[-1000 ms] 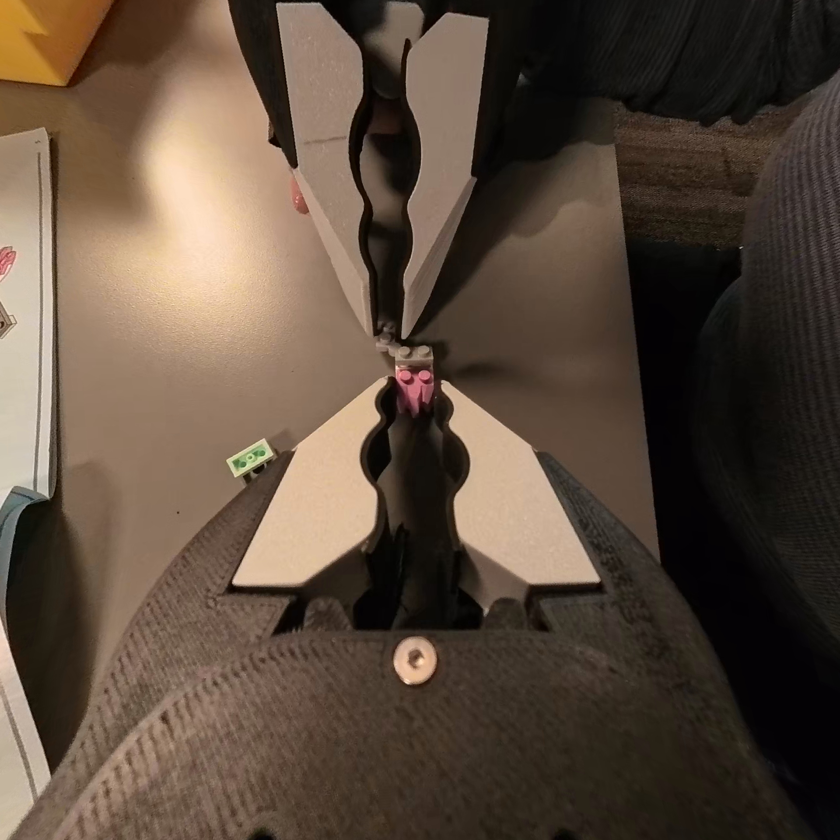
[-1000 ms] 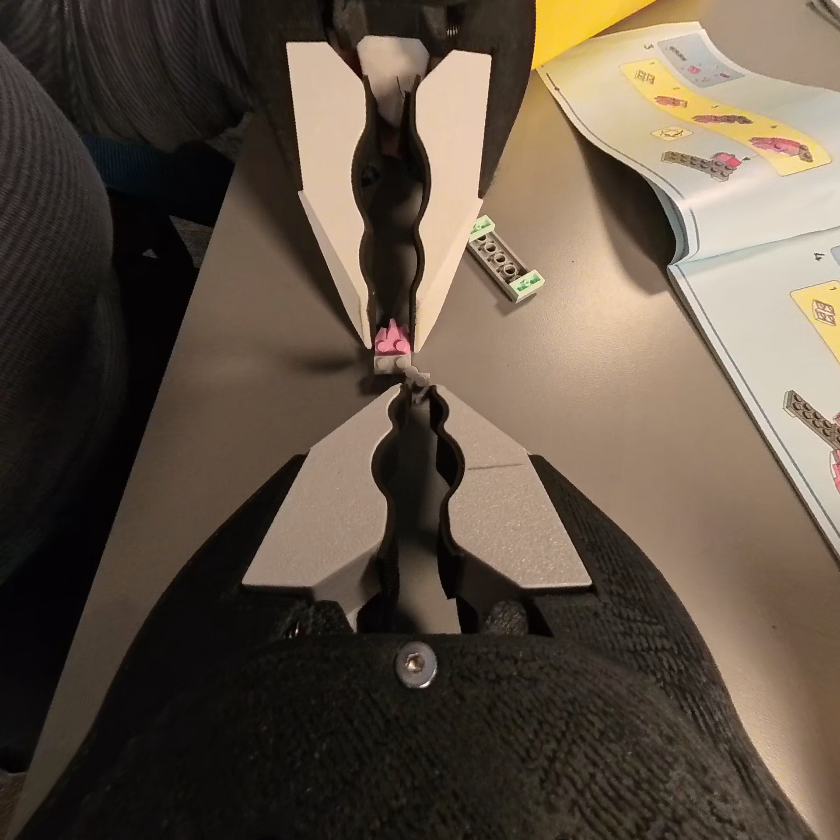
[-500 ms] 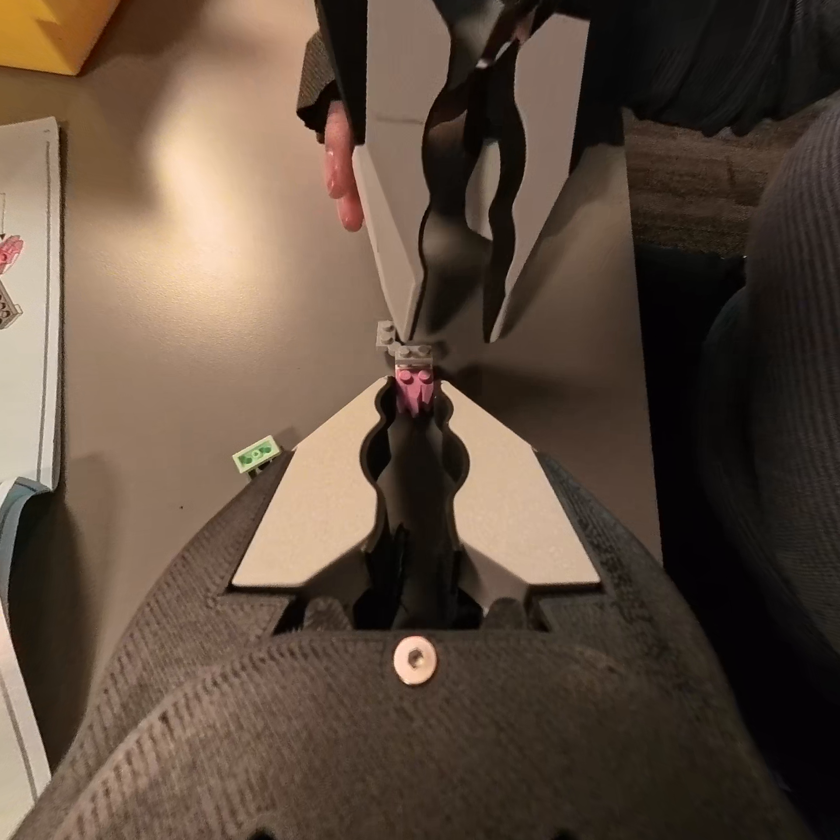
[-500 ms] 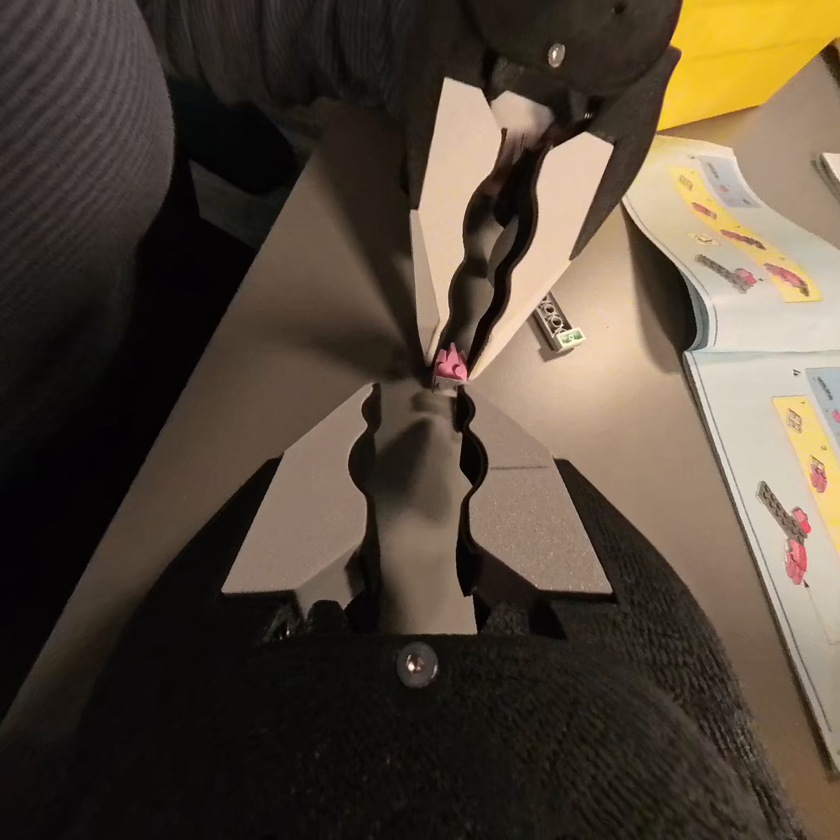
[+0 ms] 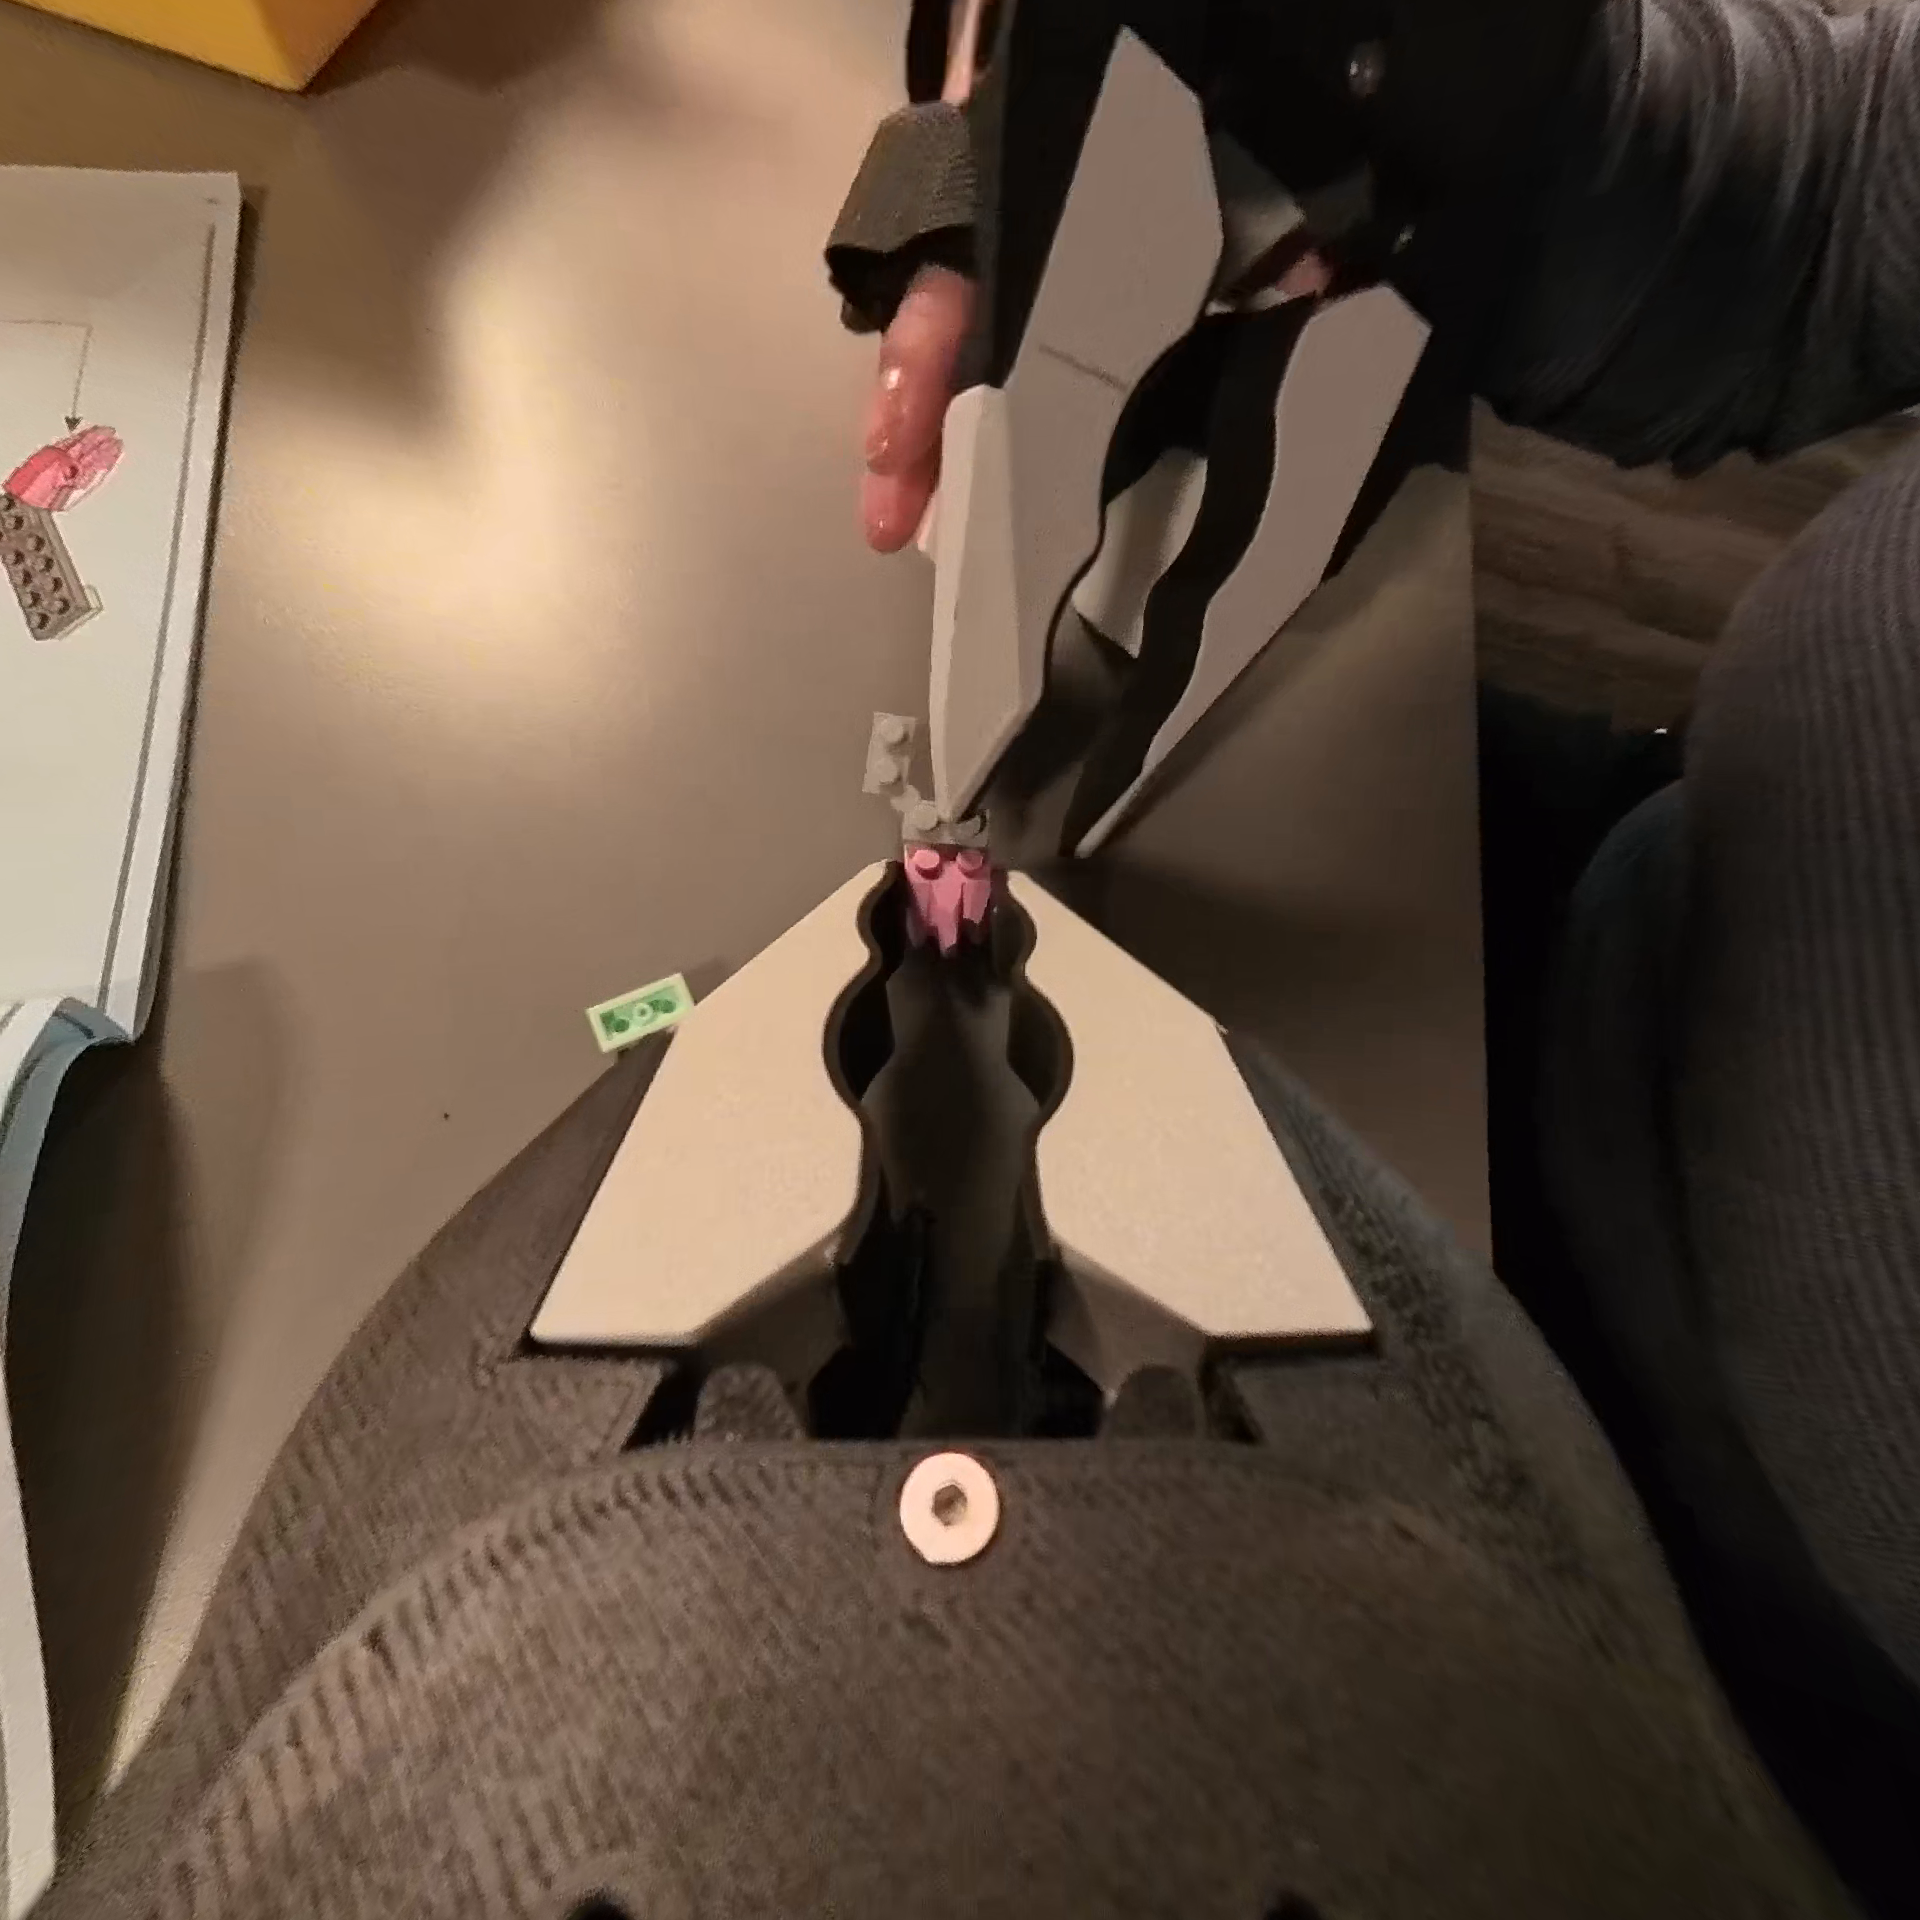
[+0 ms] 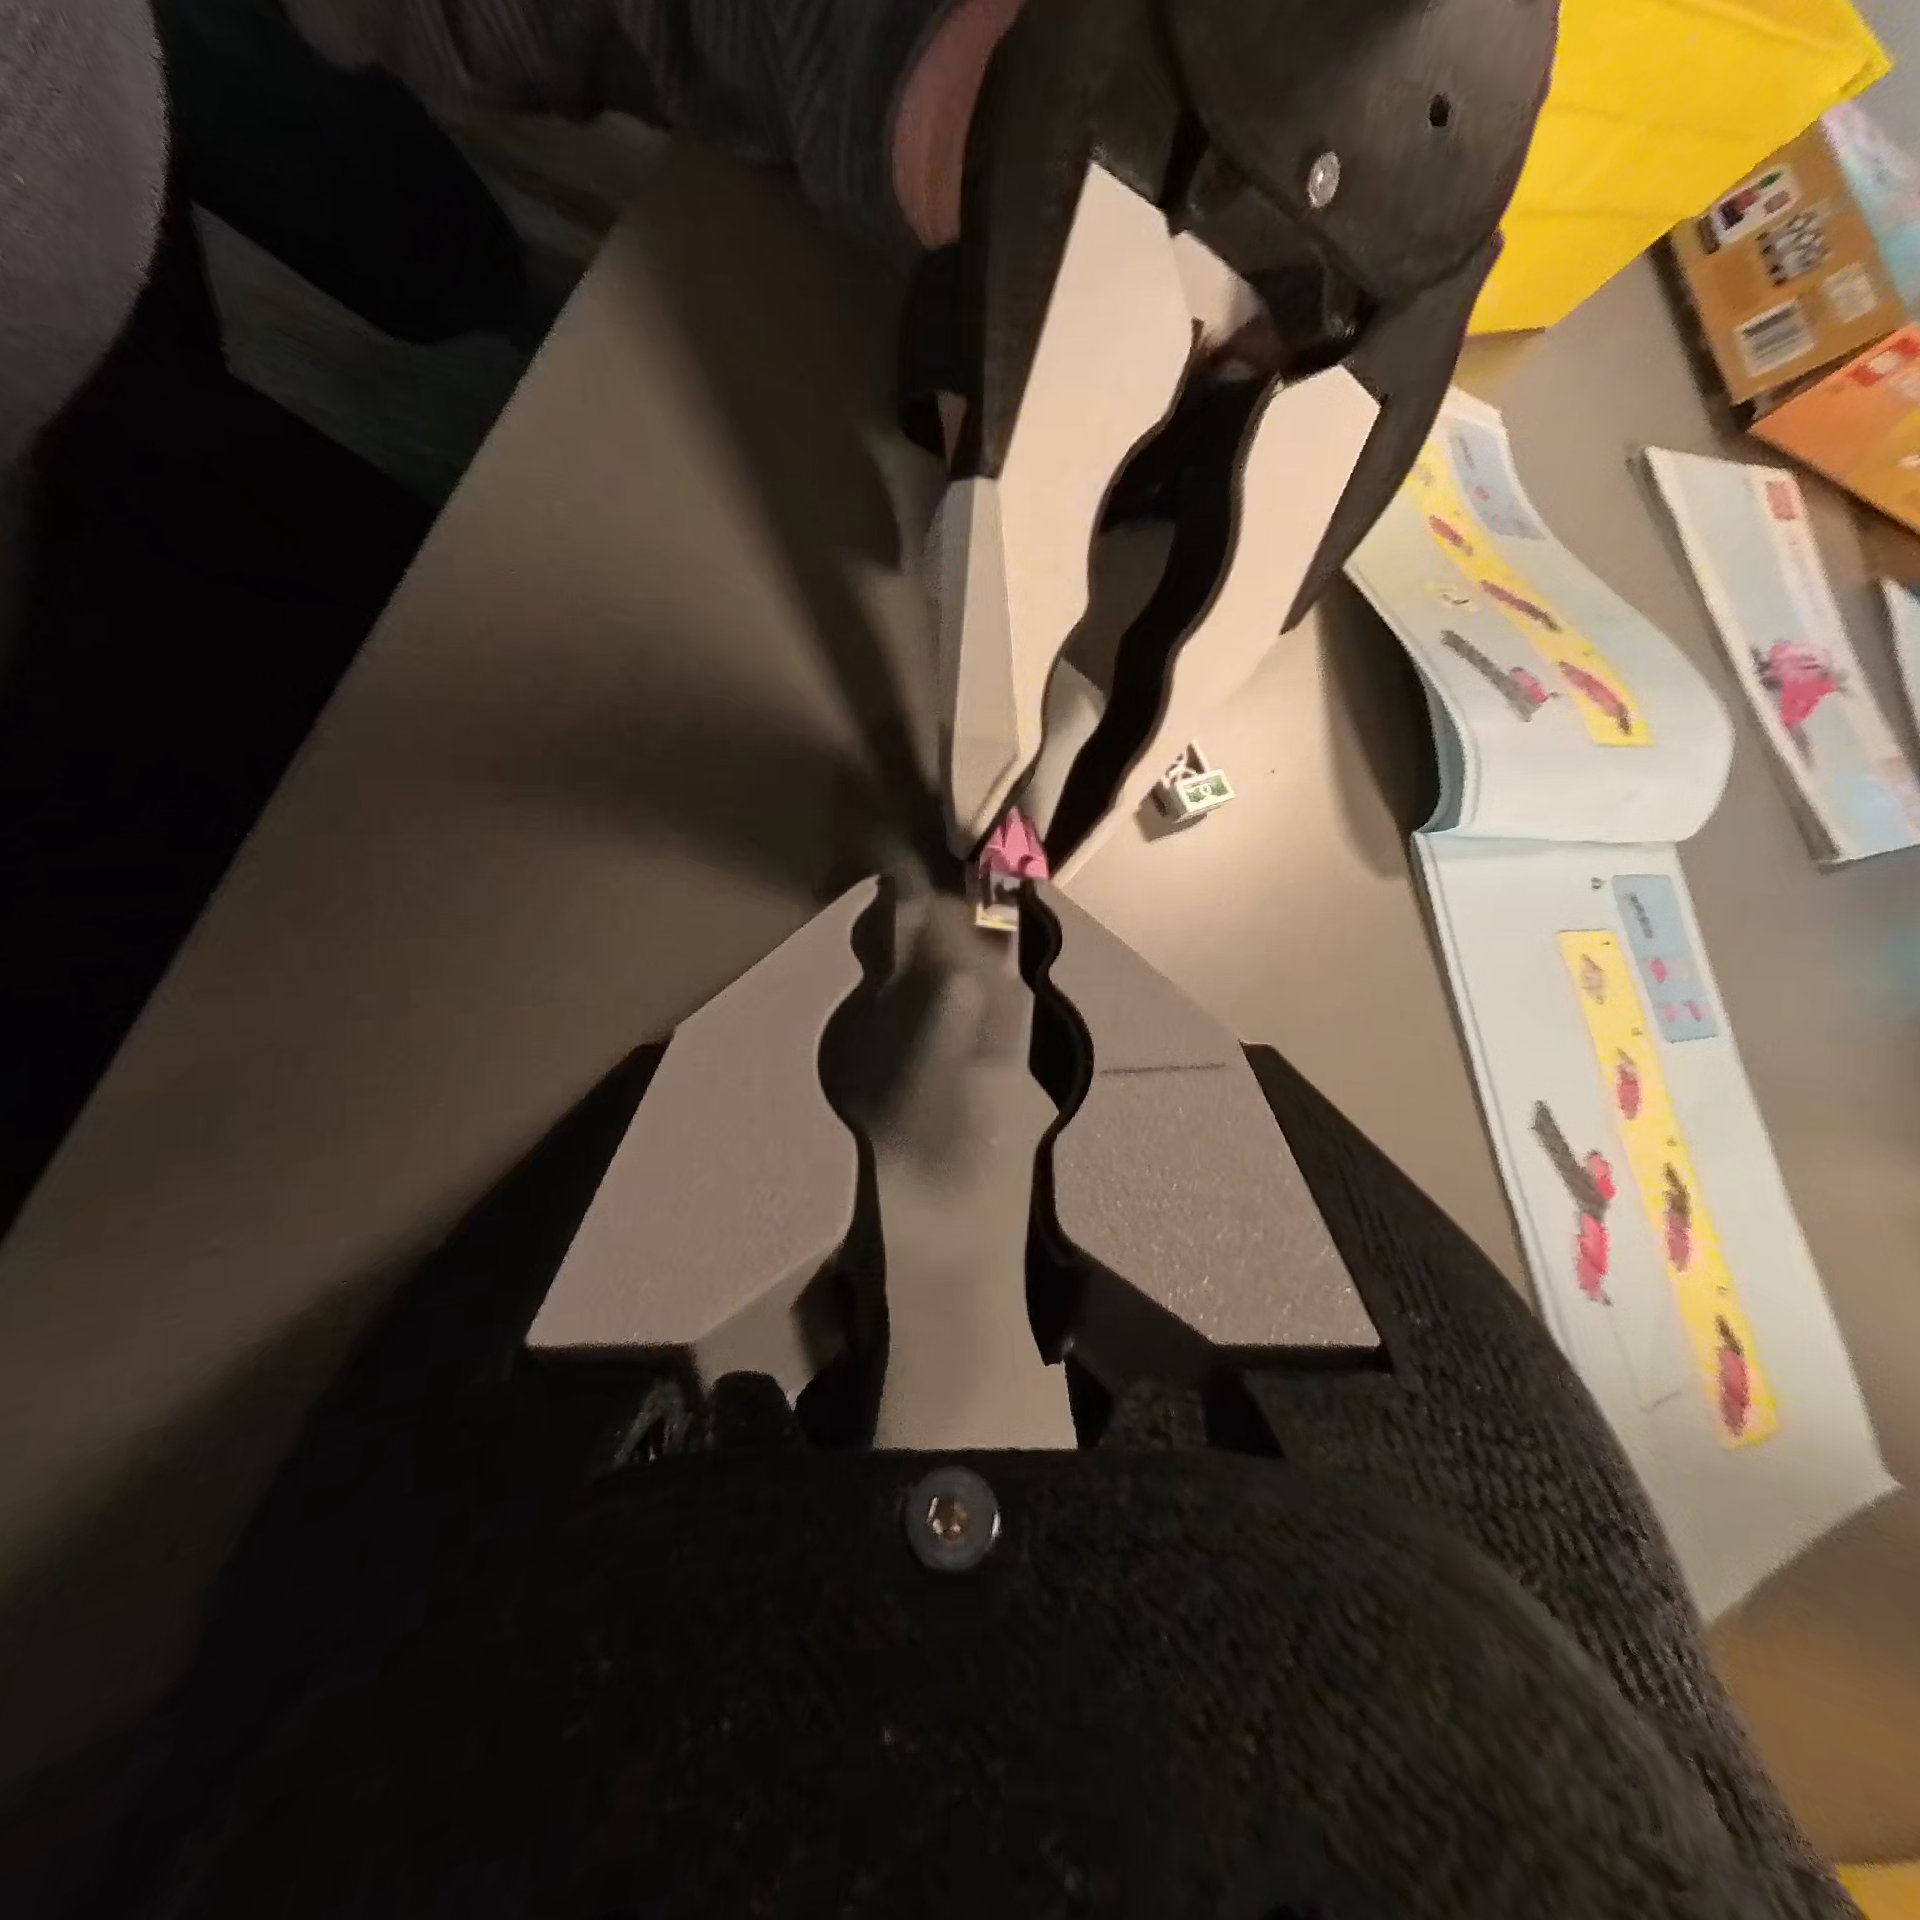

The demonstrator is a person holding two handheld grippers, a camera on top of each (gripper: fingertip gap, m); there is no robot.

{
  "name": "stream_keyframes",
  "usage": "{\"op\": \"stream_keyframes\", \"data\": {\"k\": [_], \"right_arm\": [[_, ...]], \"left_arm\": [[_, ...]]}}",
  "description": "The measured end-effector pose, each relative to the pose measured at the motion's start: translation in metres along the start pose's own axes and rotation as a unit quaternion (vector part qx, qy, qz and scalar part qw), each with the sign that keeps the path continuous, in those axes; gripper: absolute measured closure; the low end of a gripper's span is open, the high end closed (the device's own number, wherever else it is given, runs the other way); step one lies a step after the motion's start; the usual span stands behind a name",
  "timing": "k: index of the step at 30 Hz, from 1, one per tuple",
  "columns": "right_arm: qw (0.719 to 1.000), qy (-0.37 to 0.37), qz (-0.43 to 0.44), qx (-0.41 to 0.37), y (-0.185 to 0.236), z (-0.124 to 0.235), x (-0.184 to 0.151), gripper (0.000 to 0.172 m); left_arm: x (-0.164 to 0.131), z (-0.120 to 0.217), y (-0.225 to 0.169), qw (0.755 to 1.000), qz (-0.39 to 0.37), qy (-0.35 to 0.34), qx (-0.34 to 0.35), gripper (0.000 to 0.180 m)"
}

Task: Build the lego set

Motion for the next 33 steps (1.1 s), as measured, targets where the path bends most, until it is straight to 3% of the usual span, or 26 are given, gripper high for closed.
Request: {"op": "stream_keyframes", "data": {"k": [13,23,33], "right_arm": [[0.995,-0.026,0.070,-0.066,-0.008,0.012,0.016,0.159],[0.994,-0.040,0.071,-0.070,-0.008,0.016,0.019,0.158],[0.975,-0.033,0.153,-0.155,-0.016,0.022,0.030,0.162]], "left_arm": [[0.014,0.016,-0.005,0.994,0.063,-0.061,-0.069,0.166],[0.018,0.020,-0.001,0.991,0.080,-0.082,-0.067,0.166],[0.027,0.031,0.001,0.979,0.127,-0.124,-0.097,0.166]]}}
Point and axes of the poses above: each gripper's, where its closed fingertips meet, z back along the fingers, x out of its top, y = z × x across the jaws, the point moved 2 cm from there along z, back along the fingers, and after that the axes turned 12 degrees about x, right-handed, at the moved point
